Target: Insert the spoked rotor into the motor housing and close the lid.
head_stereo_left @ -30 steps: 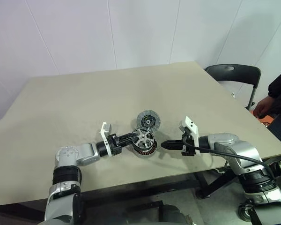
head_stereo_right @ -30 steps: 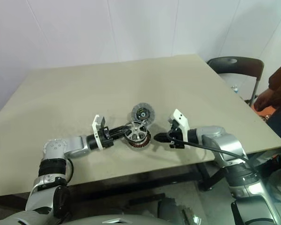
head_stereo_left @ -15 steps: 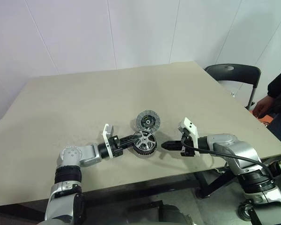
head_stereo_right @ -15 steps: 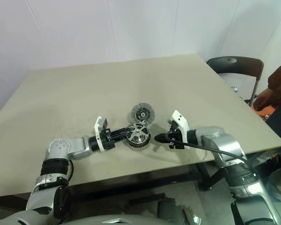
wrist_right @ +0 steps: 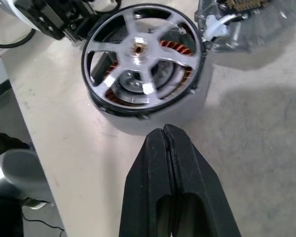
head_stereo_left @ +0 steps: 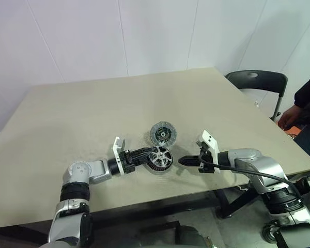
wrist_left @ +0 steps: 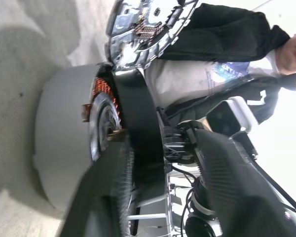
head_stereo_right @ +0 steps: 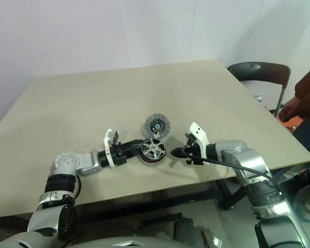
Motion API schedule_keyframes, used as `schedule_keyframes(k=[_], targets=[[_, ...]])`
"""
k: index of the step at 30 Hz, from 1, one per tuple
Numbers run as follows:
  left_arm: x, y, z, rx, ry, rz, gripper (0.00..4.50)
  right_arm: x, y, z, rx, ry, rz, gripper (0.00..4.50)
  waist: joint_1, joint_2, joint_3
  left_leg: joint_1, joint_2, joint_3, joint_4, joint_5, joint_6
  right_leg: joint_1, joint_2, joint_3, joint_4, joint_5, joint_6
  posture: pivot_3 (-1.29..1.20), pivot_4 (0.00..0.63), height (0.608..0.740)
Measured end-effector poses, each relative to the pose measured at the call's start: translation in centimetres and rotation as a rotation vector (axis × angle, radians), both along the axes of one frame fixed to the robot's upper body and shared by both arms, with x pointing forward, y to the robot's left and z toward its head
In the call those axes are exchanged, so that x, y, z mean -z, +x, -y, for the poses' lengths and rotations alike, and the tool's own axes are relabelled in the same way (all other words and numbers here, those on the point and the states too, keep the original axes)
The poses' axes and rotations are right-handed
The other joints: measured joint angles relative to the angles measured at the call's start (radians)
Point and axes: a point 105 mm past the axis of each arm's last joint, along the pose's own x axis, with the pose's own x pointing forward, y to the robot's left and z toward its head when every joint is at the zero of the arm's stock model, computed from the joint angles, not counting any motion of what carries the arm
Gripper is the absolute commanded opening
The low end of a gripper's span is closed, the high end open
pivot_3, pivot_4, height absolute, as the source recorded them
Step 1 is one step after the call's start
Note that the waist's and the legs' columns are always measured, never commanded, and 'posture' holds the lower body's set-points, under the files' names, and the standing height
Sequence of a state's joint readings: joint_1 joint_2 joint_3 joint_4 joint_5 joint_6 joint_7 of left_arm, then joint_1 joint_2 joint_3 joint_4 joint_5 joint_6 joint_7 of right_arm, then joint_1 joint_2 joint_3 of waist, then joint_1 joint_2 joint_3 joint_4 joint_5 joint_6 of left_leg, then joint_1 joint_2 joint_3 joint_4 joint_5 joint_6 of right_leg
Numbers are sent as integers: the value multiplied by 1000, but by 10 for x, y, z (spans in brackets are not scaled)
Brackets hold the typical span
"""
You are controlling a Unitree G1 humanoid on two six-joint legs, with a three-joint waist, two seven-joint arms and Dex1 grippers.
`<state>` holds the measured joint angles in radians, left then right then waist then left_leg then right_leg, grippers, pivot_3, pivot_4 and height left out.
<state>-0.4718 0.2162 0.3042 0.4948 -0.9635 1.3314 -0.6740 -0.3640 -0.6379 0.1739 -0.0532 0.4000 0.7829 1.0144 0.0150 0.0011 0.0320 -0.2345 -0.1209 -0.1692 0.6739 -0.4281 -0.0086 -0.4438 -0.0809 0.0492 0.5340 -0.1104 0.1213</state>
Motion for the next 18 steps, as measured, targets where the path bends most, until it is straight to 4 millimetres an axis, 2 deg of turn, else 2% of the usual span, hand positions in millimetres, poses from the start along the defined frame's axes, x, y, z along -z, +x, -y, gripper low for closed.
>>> schedule_keyframes(k=[8,15,18], targets=[[1,3,-8,-5,57,17,2983,5,0,-3,-2,-1,-8,0,-2,0,0,0,0,0,-1,0,0,0,0,0,-1,0,0,0,0,740],[-9,22,-37,-73,201,102,2983,9,2,-3,5,-5,-9,0,-3,0,0,0,3,1,-7,1,-1,-3,2,0,-5,0,-1,0,0,740],[-14,33,-46,-95,301,200,2983,9,3,-5,-1,-2,-8,0,-3,-1,0,-5,2,2,-7,1,-1,-15,1,-1,-5,2,-2,0,0,740]])
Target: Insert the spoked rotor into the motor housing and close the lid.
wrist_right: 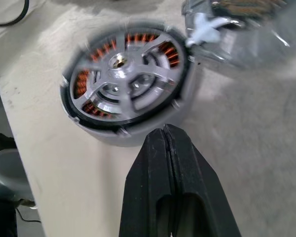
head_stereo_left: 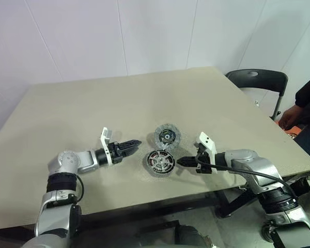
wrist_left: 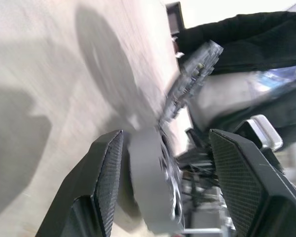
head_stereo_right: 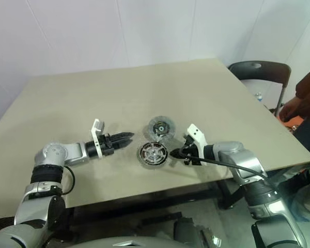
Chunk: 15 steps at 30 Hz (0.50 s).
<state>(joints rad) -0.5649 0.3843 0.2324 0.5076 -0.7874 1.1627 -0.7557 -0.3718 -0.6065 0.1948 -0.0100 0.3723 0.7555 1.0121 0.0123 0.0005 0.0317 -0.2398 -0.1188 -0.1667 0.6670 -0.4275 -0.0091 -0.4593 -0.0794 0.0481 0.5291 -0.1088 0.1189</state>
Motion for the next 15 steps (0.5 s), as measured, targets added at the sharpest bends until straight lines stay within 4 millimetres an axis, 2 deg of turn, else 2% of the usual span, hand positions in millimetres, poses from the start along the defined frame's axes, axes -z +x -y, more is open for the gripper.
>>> schedule_keyframes(k=[2,4,5,7,9,14,15], targets=[[-2,8,-8,-24,89,93,2983,0,0,0,-2,4,-1,0,0,0,0,-6,-1,1,0,0,0,-6,0,-3,0,2,-3,0,0,740],[-13,15,-12,-33,175,245,2983,-2,0,0,-3,12,0,0,0,0,0,-11,0,3,0,0,0,-10,-1,-5,-1,3,-5,0,0,740],[-21,17,-12,-28,200,325,2800,-4,-1,-1,-6,18,1,0,-1,0,0,-12,0,4,0,0,0,-11,-1,-7,-2,4,-5,0,0,740],[-37,16,-8,-10,250,502,2389,-8,-3,-3,-22,32,7,0,0,0,0,-12,1,5,-1,0,0,-11,-1,-9,-4,4,-6,0,0,740],[-43,9,-4,13,255,599,1699,-12,-5,-6,-40,40,13,0,-1,0,0,-12,3,6,-1,0,0,-11,-1,-9,-4,4,-6,0,0,740],[-40,-13,14,61,227,693,15,-22,-5,-8,-63,25,46,0,2,0,0,-11,5,7,0,0,0,-5,0,-8,-4,5,-7,0,0,740],[-39,-14,14,60,229,703,15,-27,-5,-10,-73,23,62,0,1,0,0,-10,6,7,0,0,0,-3,0,-8,-4,5,-7,0,0,740]])
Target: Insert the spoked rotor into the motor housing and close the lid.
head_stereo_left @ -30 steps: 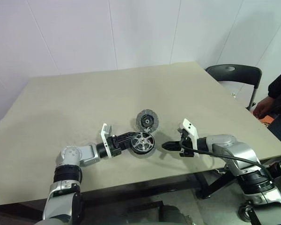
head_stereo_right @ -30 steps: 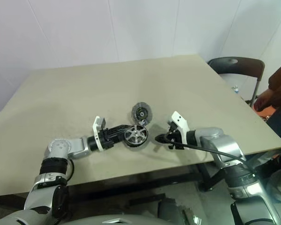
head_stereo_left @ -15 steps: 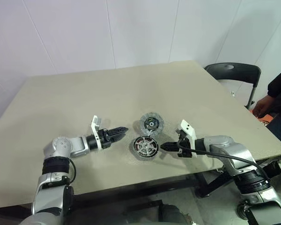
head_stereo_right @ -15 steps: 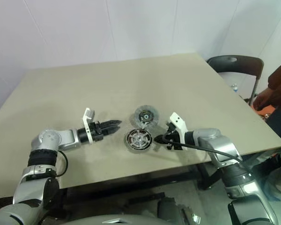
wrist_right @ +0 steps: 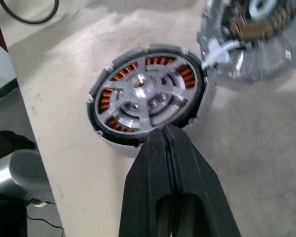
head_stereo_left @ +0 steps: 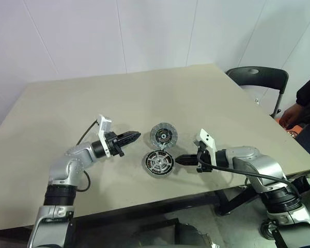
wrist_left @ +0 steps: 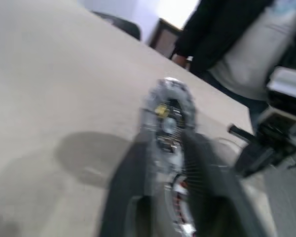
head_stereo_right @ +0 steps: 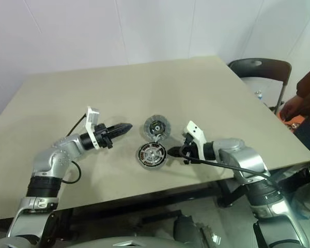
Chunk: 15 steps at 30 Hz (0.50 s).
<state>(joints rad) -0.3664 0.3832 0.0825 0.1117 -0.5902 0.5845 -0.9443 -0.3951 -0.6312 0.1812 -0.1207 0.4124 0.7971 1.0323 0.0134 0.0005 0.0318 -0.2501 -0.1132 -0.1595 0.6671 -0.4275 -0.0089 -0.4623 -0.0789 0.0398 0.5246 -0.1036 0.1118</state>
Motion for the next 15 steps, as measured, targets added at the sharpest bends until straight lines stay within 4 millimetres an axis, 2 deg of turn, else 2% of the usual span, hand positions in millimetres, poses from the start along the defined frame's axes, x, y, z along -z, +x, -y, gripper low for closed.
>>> schedule_keyframes(k=[5,7,10,15], targets=[[10,2,3,-42,62,35,15,-12,2,-15,-50,-43,80,0,-1,0,0,2,0,1,1,0,0,2,0,0,0,0,0,0,0,740],[18,2,5,-55,103,37,15,-5,3,-25,-60,-84,98,0,-1,0,0,2,1,1,1,0,0,2,1,0,0,0,0,0,0,740],[27,1,7,-65,123,30,15,16,3,-34,-70,-168,104,0,0,-1,-1,1,1,1,1,0,0,0,1,0,0,0,0,0,0,740],[28,3,6,-83,130,33,15,22,6,-39,-90,-214,170,0,0,-3,-3,3,0,2,1,0,0,2,0,0,0,1,-1,0,0,740]])
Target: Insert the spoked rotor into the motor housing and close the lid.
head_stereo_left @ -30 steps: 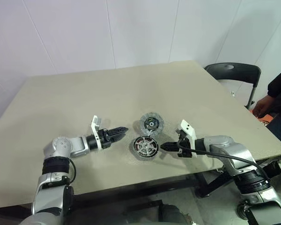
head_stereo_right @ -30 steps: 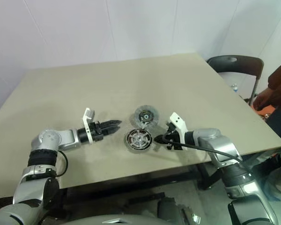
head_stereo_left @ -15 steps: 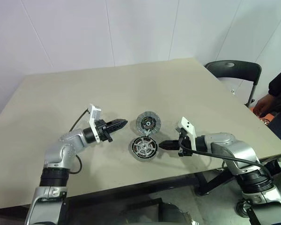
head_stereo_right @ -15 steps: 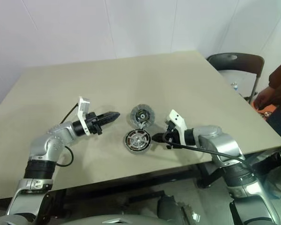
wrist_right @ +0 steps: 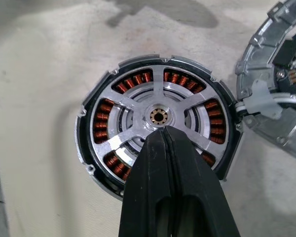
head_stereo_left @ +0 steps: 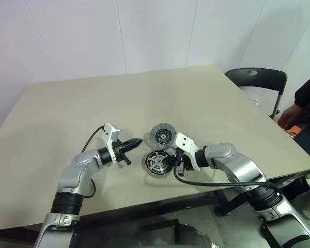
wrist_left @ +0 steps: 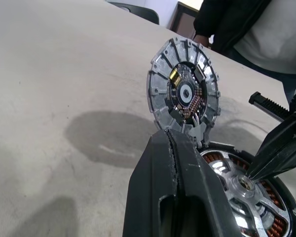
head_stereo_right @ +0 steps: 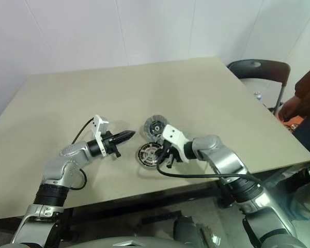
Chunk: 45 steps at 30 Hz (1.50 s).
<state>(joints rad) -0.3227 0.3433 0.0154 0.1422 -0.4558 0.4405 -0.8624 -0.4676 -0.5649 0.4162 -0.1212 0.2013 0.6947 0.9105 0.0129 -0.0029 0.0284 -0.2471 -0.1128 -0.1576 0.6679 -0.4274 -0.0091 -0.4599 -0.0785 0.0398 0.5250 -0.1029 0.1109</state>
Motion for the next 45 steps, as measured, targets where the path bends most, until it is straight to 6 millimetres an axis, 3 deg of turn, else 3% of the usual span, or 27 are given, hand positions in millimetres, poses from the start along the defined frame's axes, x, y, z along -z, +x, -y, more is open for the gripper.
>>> schedule_keyframes(k=[3,9,12,17,21,25,31,36,39,45], targets=[[0,1,-1,-6,6,7,15,1,1,-1,3,7,1,0,0,-1,-3,3,0,0,0,0,0,3,0,0,0,0,0,0,0,740],[8,3,-3,-16,18,-6,15,-10,1,-6,63,240,-138,0,-1,-1,-2,6,2,0,0,0,0,6,2,0,0,0,-1,0,0,740],[6,1,-2,9,10,5,15,-14,4,4,79,227,-122,0,1,-1,-3,6,1,1,0,0,0,2,1,0,0,0,-1,0,0,740],[-1,-15,1,137,24,70,15,-15,1,36,55,57,-84,0,-1,-1,-3,-2,1,2,-1,0,0,-4,1,0,0,1,-1,0,0,740],[0,-18,-1,165,45,96,0,-25,-4,37,-65,-85,-1,853,-1,-1,-2,0,2,5,0,0,0,-2,1,0,0,1,-1,0,0,740],[3,-18,-6,166,63,102,0,-36,-4,25,-188,-176,99,2288,0,-1,-3,2,3,6,0,0,0,0,1,0,0,1,-2,0,0,740],[6,-20,-8,167,87,112,0,-21,-9,16,-301,-296,141,4304,0,-2,-3,0,3,7,0,0,1,-2,1,0,0,1,-2,0,0,740],[12,-20,-10,140,98,99,0,-8,-12,17,-366,-374,146,4304,0,-2,-3,0,3,7,0,0,1,-2,1,0,0,2,-2,0,0,740],[14,-20,-12,124,107,104,0,-7,-9,14,-382,-385,170,3703,-1,-2,-3,2,3,8,0,0,1,-1,1,0,0,2,-3,0,0,740],[15,-18,-13,99,110,116,0,-9,-1,13,-373,-405,211,1722,-1,-3,-4,4,3,11,0,0,1,0,1,0,0,2,-3,0,0,740]])
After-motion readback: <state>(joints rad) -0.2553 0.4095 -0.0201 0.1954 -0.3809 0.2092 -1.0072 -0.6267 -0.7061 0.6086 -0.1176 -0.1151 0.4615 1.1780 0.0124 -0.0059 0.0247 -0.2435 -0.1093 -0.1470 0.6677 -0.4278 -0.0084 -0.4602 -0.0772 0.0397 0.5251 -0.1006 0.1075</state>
